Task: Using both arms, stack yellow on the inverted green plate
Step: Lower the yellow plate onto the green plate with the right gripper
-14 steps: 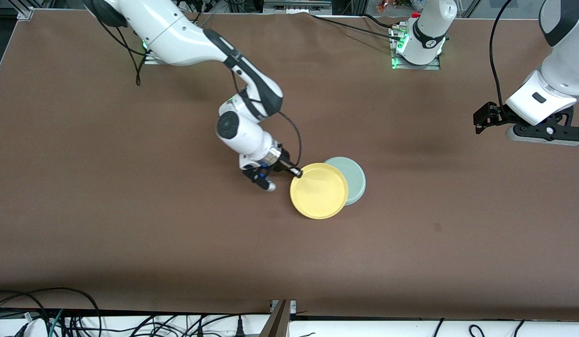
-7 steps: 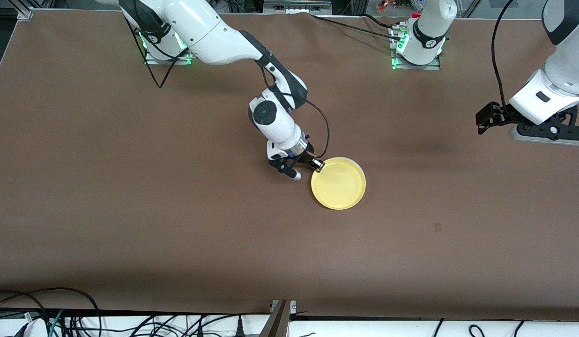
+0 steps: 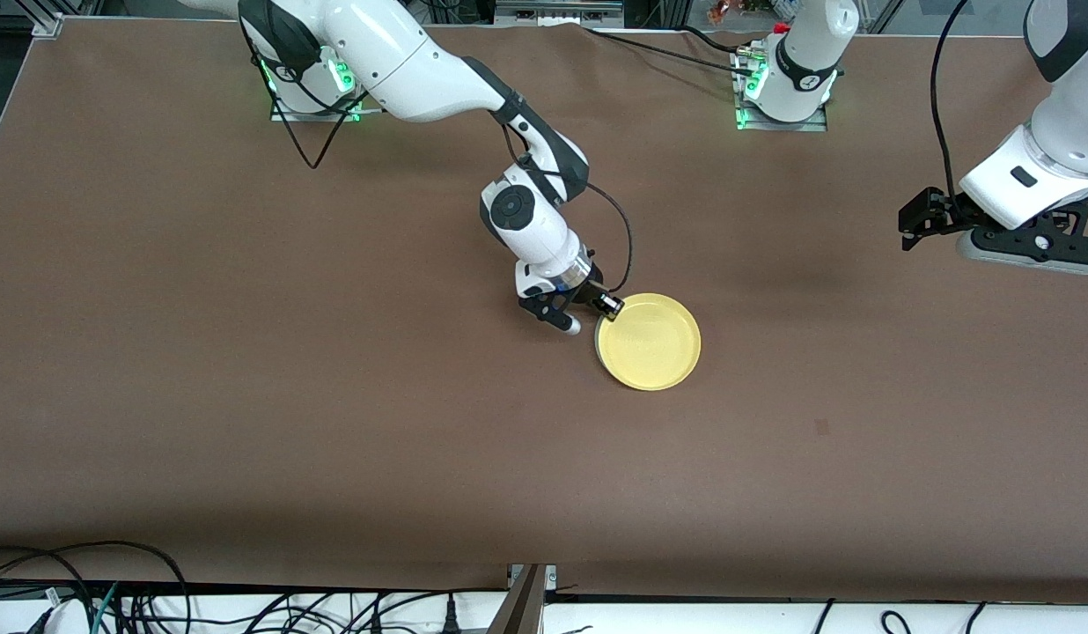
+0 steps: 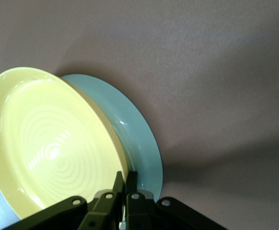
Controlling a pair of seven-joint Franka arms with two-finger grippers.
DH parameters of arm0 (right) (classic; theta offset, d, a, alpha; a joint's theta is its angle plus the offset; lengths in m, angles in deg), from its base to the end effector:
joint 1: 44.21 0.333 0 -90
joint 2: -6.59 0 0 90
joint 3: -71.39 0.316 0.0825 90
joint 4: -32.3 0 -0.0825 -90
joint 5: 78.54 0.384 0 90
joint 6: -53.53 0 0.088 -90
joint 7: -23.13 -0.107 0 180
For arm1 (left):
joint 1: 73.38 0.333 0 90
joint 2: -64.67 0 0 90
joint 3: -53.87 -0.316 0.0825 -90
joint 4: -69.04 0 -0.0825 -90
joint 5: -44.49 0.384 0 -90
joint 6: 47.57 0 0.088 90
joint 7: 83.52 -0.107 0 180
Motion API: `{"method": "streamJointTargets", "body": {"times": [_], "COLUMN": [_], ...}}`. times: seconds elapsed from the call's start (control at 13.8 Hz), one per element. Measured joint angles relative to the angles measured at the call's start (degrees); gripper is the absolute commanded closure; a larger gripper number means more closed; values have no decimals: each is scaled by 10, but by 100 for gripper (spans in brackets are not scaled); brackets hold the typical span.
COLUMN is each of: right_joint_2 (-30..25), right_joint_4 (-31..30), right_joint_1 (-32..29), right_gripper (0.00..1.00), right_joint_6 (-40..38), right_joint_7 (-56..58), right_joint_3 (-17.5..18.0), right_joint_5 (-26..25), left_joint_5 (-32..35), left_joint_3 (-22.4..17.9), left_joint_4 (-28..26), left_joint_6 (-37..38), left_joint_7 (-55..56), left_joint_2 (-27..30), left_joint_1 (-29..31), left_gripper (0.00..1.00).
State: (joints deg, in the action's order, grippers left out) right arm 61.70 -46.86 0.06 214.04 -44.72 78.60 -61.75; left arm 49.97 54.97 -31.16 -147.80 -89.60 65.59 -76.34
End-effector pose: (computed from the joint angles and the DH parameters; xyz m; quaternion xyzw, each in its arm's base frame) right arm 0.5059 0.5730 0.1809 -0.9213 0.2941 -0.0069 0.2544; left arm 0.5587 -0.0311 0.5647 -0.9942 0.0963 -0.0074 0.0474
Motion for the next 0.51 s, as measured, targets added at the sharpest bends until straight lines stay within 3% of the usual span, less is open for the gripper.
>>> {"method": "streamJointTargets", "body": {"times": [0.51], "right_joint_2": [-1], "right_joint_4": [12], "right_joint_1": [8], "right_gripper": [100], "right_joint_6": [-41], "right_joint_7": [0], "right_joint_3": [-10], "right_joint_5": [-9], "left_joint_5": [0], "left_joint_3": [0], "left_joint_4": [1], "left_joint_6": [0], "left_joint_7": [-3], "left_joint_2": [0], "left_joint_1": [0], "left_gripper": [0]}}
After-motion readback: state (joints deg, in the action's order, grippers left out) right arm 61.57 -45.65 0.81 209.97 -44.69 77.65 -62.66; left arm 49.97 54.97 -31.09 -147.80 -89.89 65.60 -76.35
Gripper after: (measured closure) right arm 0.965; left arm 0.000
